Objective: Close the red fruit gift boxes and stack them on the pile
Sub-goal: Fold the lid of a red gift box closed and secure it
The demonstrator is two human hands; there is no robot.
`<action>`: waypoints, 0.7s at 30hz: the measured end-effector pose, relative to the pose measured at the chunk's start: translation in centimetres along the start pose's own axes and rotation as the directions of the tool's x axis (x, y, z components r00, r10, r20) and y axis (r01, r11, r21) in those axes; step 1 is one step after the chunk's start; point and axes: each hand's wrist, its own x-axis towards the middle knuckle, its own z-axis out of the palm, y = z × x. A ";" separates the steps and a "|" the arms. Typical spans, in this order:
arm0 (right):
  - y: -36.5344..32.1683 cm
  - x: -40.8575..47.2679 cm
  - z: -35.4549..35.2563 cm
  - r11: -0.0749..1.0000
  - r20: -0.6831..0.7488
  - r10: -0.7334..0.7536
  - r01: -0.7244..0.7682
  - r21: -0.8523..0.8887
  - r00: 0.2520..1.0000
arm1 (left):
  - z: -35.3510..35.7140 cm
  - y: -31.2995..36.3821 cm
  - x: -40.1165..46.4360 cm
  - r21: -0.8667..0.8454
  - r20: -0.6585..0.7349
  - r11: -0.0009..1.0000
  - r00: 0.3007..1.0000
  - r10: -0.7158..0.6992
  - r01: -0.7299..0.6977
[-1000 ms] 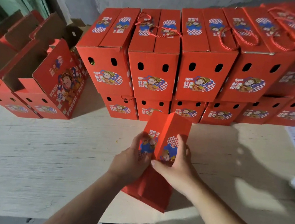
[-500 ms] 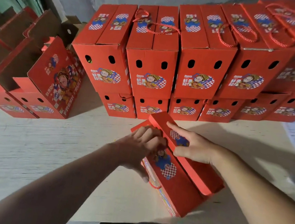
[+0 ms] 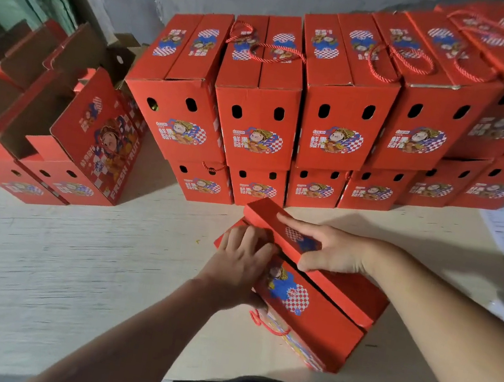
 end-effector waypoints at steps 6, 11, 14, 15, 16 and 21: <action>2.4 -0.1 2.8 0.964 -0.215 -0.107 0.048 -0.260 0.971 | 2.8 1.3 -3.0 -0.200 -0.204 0.979 0.977 -0.069 0.028; 2.2 -0.1 2.3 0.965 -0.223 -0.126 0.067 -0.254 0.967 | 2.7 0.5 -3.3 -0.351 -0.308 0.935 0.949 -0.067 -0.048; 2.1 -0.2 3.1 0.946 -0.263 -0.079 -0.010 -0.323 0.962 | 1.9 -0.3 -3.1 -0.507 -0.372 0.860 0.914 -0.161 -0.054; 2.1 -0.4 3.7 0.942 -0.293 -0.071 -0.033 -0.335 0.953 | 1.4 -0.6 -2.5 -0.520 -0.373 0.854 0.907 -0.196 -0.029; 2.2 -0.5 4.3 0.932 -0.335 -0.087 -0.042 -0.360 0.938 | 0.8 -1.0 -1.7 -0.502 -0.369 0.865 0.900 -0.231 0.017; 2.7 -0.7 6.3 0.792 -0.433 -0.222 -0.098 -0.602 0.874 | -0.7 -3.3 2.2 -0.415 0.001 0.855 0.940 -0.340 0.310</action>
